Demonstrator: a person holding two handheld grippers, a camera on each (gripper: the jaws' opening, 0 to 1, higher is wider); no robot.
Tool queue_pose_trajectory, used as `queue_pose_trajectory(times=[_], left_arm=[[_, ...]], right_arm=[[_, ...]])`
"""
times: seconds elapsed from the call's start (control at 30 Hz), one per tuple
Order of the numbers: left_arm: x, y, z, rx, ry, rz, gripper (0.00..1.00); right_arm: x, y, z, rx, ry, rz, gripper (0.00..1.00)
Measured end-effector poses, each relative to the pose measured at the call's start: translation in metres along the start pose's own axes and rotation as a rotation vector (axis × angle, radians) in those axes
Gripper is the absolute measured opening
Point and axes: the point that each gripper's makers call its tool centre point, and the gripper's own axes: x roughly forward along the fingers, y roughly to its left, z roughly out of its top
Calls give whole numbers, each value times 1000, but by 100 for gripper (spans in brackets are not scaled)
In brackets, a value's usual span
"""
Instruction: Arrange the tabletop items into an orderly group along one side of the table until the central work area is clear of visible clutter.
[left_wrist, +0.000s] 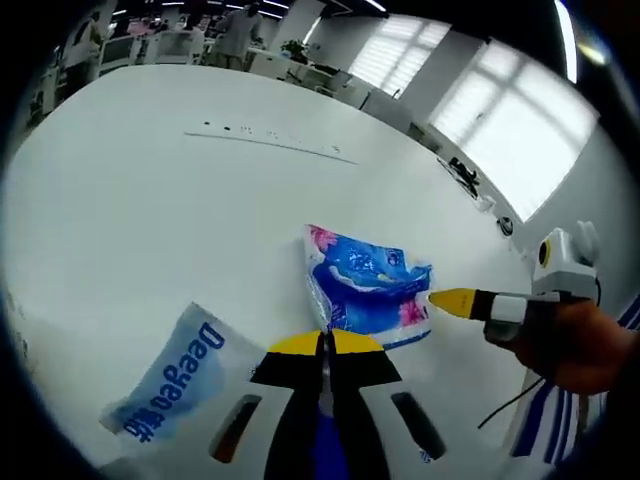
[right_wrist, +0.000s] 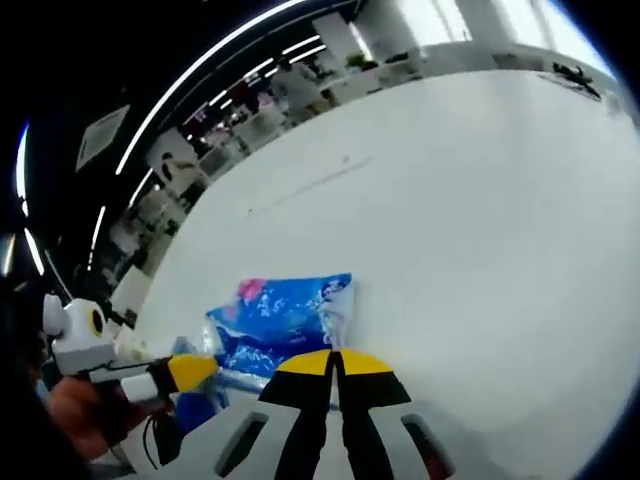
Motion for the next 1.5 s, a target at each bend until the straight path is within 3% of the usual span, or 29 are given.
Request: queue_pose_trajectory(times=[0.3, 0.5, 0.73, 0.93, 1.17, 1.43, 1.5], left_arm=[[0, -12, -14, 26, 23, -15, 0], [-3, -17, -14, 31, 21, -19, 0], [-8, -21, -21, 39, 26, -14, 0], [-13, -22, -14, 52, -1, -35, 5], [-34, -15, -13, 70, -24, -6, 13], [-64, -5, -18, 64, -62, 27, 16], [-70, 2, -15, 74, -74, 47, 17]], right_arm=[[-1, -7, 2, -16, 0, -7, 0], [-5, -11, -2, -5, 0, -13, 0], [-9, -7, -7, -12, 1, -15, 0], [-17, -3, -8, -14, 3, -15, 7], [-34, -1, -17, -4, -14, -21, 16], [-57, 2, -27, -1, -43, -13, 16], [-66, -2, -28, -35, -61, -38, 13]])
